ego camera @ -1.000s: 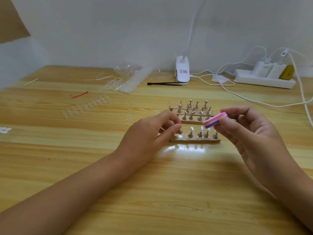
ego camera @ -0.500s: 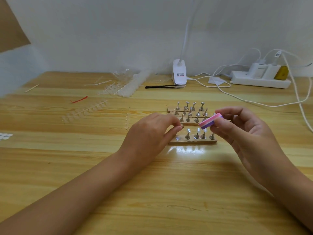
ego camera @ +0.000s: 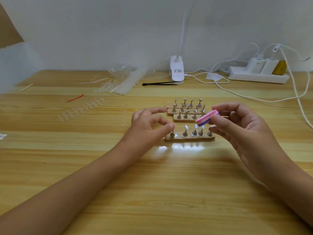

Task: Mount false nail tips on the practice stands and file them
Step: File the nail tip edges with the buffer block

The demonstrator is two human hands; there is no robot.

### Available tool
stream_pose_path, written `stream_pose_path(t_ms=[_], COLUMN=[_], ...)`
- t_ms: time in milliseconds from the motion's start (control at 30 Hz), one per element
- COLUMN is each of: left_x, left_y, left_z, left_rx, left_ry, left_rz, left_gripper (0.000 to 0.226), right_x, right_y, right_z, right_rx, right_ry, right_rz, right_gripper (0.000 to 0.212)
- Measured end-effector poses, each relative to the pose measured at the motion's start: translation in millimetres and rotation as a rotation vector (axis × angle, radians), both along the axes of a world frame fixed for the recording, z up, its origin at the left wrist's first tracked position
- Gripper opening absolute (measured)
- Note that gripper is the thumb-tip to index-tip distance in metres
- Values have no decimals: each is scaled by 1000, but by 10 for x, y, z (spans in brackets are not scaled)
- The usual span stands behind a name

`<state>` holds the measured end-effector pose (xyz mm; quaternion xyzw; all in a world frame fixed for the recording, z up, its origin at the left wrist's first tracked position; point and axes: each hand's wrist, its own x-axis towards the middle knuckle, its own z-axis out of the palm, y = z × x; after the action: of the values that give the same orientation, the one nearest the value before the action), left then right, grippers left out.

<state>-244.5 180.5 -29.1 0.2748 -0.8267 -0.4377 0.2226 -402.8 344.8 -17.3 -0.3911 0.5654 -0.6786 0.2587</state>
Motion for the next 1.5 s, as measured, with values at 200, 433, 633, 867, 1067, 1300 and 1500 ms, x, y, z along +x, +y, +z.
stream_pose_path(t_ms=[200, 433, 633, 867, 1067, 1300, 1500], left_x=[-50, -82, -85, -118, -116, -98, -60], left_y=[-8, 6, 139, 191, 184, 187, 180], left_z=[-1, -45, -91, -108, -137, -109, -96], left_rx=[31, -113, -742, -860, -1013, -1021, -793], left_ry=[3, -17, -10, -17, 67, 81, 38], left_rz=[18, 58, -49, -26, -19, -42, -42], left_gripper=[16, 15, 42, 22, 15, 4, 11], right_x=[0, 8, -5, 22, 24, 25, 13], right_y=[4, 6, -1, -15, -14, -25, -11], right_z=[-3, 7, 9, -7, -3, -8, 8], right_rx=[19, 19, 12, 28, 8, 25, 13], right_ry=[16, -2, -1, 53, 57, 59, 68], right_rz=[3, -2, -21, -18, -27, -23, -39], right_gripper=[30, 31, 31, 29, 27, 28, 31])
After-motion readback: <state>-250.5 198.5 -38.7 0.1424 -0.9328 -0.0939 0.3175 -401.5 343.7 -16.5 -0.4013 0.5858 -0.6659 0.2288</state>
